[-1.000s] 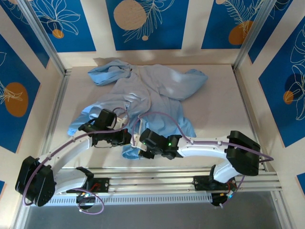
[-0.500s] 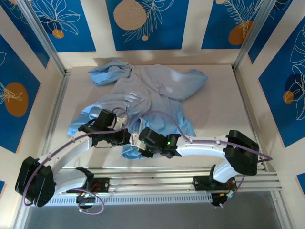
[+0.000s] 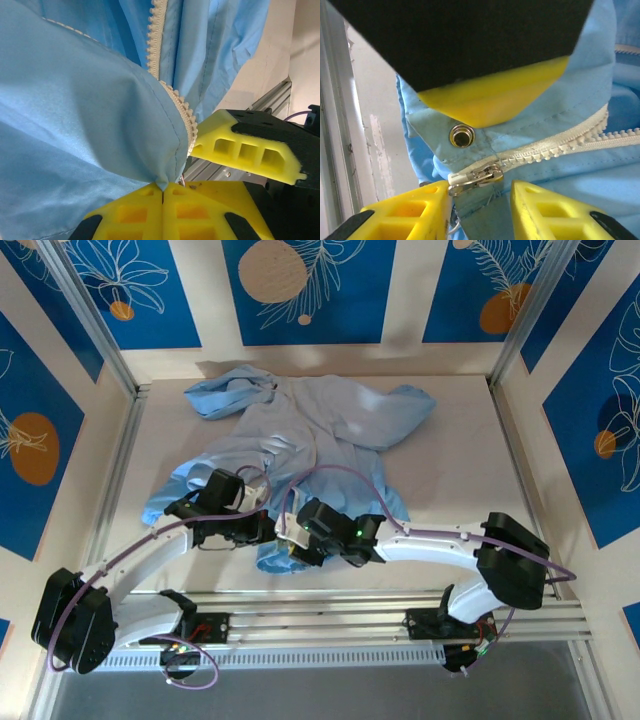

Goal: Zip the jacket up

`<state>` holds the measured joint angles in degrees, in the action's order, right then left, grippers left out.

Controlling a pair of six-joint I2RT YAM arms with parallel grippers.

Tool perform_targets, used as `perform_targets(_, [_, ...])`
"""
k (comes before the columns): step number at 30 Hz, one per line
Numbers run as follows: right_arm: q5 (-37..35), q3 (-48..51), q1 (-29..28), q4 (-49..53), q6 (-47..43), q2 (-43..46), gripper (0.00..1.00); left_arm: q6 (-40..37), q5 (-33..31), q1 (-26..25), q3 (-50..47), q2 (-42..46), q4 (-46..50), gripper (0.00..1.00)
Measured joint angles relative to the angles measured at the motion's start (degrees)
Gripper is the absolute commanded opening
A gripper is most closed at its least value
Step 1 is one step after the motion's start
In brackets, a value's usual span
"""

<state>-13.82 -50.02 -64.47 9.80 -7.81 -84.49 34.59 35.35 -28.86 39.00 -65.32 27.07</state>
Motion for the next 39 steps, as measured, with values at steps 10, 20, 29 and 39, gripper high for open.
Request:
perform_targets(10, [3.85,0.31,1.9,-0.15,0.9,0.81,0.35,0.0,0.04,0.0,-0.33,-0.02,0.02,0.0])
perform_targets(20, [4.96,0.24,2.36,-0.11,0.85,-0.15,0.32,0.0,0.24,0.0,-0.33,-0.02,0.02,0.0])
perform_targets(29, [7.04,0.24,2.36,-0.13,0.55,-0.37,0.45,-0.02,0.28,0.0,-0.33,-0.04,0.02,0.0])
perform_targets(39, [7.91,-1.22,2.36,-0.09,0.42,-1.6,0.4,-0.02,0.44,0.0,-0.33,-0.04,0.02,0.0])
